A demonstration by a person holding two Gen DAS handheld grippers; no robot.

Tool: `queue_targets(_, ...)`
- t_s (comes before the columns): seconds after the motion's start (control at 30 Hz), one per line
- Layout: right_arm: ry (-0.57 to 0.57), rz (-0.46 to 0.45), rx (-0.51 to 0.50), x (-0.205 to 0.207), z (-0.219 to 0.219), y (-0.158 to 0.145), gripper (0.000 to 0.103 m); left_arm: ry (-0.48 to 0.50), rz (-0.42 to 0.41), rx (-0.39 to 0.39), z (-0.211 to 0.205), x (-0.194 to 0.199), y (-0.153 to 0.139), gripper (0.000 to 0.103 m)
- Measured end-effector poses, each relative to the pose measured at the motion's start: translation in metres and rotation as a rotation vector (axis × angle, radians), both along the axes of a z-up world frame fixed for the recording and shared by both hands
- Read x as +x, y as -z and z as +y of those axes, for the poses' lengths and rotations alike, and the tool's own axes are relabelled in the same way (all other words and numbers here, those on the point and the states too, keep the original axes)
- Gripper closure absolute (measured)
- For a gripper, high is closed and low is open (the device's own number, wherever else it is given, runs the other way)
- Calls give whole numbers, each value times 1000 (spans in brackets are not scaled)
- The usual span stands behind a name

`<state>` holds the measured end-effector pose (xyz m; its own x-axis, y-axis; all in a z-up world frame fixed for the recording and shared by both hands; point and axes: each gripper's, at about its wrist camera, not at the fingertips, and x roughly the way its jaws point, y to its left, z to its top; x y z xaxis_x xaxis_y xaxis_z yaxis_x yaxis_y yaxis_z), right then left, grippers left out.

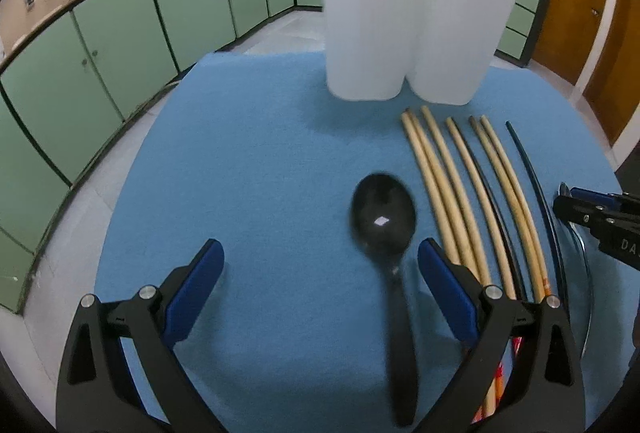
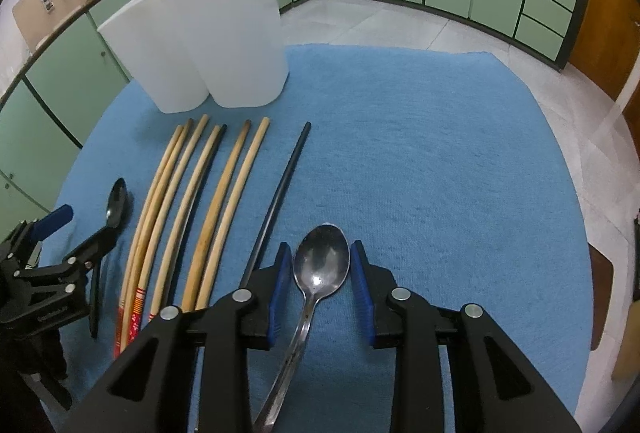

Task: Organize utensils
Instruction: 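Close the right tool on the silver spoon while the left tool grasps the black spoon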

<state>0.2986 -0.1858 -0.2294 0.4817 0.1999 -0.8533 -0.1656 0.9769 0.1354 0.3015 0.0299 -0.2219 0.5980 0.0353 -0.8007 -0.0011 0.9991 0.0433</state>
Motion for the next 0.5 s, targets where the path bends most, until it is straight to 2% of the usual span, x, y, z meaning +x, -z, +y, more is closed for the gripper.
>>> queue_targets(0.23, -1, 41, 32, 9, -3, -1, 70, -18, 29, 5, -1, 26, 4, 9)
queue_targets(0.3, -4, 48, 32, 11, -3, -1, 70, -6, 46, -23, 1, 27, 7, 16)
queue_targets(0.4, -6, 61, 32, 16, -3, -2, 70, 10, 43, -59, 1, 30, 6, 32)
queue_targets(0.47, -5, 71, 25, 19, -4, -1, 75, 27, 41, -73, -2, 30, 4, 50)
queue_targets(0.5, -5, 73, 21, 20, -4, -1, 75, 44, 39, -85, -6, 28, 3, 56)
